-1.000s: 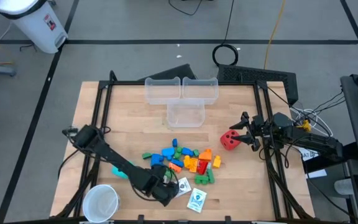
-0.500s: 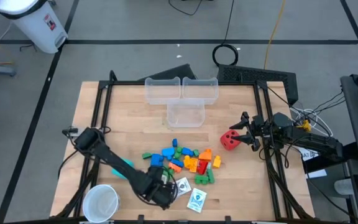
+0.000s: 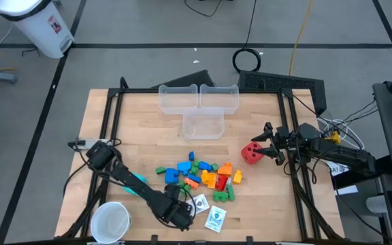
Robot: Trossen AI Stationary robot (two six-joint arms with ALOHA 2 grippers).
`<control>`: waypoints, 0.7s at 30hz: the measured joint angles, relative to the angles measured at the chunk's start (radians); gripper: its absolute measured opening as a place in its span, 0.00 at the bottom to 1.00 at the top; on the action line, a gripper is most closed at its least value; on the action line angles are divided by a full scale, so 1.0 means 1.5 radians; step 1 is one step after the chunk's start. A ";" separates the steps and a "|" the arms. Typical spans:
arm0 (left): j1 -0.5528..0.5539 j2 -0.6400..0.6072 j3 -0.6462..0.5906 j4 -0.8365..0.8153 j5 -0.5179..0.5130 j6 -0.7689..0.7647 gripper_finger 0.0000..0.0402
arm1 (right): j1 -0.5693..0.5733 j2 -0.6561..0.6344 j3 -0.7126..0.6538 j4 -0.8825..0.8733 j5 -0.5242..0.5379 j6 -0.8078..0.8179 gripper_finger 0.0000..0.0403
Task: Pick & Place Toys
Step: Put the brown deck of cards into the top left transparent bin
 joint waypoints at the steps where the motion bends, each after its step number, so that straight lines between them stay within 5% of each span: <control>1: 0.000 0.005 0.002 0.002 -0.001 -0.001 0.94 | 0.000 0.000 0.000 0.000 0.000 0.000 0.53; 12: 0.004 0.003 0.001 -0.005 0.011 -0.032 0.90 | 0.000 0.000 0.000 0.000 0.000 0.000 0.53; 21: 0.006 0.003 0.001 -0.006 0.050 -0.038 0.40 | 0.000 0.000 0.000 0.000 0.000 0.000 0.53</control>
